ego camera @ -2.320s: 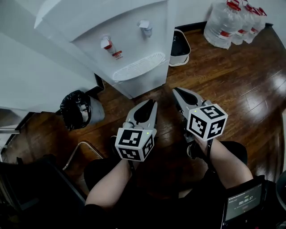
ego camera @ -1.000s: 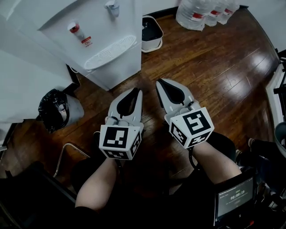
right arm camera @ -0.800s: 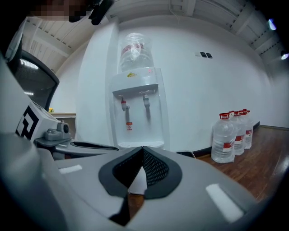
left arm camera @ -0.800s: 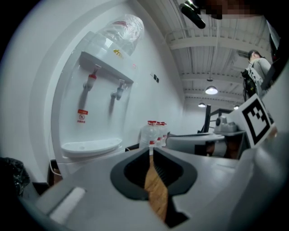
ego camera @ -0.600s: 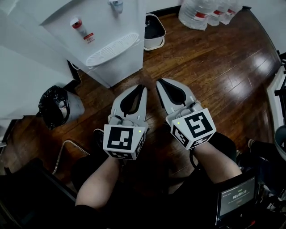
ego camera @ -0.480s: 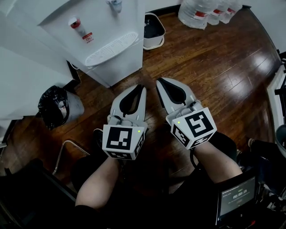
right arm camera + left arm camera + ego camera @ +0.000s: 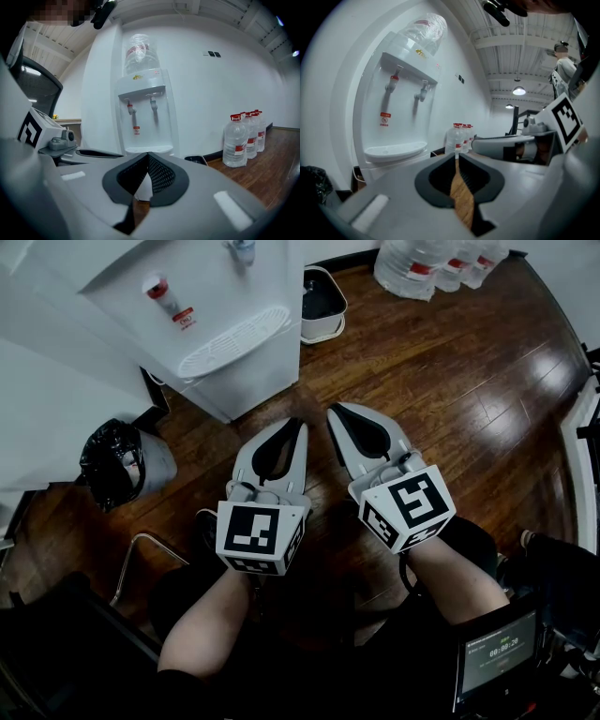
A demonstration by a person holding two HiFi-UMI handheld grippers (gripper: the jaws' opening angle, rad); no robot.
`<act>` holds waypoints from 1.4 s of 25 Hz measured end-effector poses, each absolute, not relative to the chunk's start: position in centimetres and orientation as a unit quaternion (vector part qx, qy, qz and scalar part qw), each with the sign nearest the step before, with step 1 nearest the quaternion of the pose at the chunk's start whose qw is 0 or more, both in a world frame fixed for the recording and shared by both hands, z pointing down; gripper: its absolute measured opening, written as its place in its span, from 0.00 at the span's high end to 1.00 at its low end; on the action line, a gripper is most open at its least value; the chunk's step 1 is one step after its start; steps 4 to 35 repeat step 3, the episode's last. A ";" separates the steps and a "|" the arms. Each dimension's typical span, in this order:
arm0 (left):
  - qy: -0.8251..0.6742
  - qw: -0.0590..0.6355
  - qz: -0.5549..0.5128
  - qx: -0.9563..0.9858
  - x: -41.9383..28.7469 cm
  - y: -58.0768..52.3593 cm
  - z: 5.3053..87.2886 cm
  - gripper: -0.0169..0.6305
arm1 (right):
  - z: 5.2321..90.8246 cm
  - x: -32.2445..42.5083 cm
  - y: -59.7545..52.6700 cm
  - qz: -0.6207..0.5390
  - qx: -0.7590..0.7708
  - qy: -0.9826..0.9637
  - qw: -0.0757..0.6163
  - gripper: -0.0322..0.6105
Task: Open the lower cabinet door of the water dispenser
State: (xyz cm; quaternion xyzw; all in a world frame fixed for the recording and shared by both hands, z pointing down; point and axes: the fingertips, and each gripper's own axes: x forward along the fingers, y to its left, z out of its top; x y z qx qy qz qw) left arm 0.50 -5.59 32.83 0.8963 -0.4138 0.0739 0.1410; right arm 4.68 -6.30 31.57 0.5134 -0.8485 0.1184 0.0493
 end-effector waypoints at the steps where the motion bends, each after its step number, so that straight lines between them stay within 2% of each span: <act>1: -0.413 0.142 0.074 0.896 0.5 -5.6 32.9 0.91 | 31.6 4.6 -6.3 0.118 0.513 -0.849 0.049 0.94; 35: -0.410 0.144 0.075 0.898 0.5 -5.5 33.1 0.91 | 31.5 4.5 -6.3 0.118 0.512 -0.849 0.050 0.94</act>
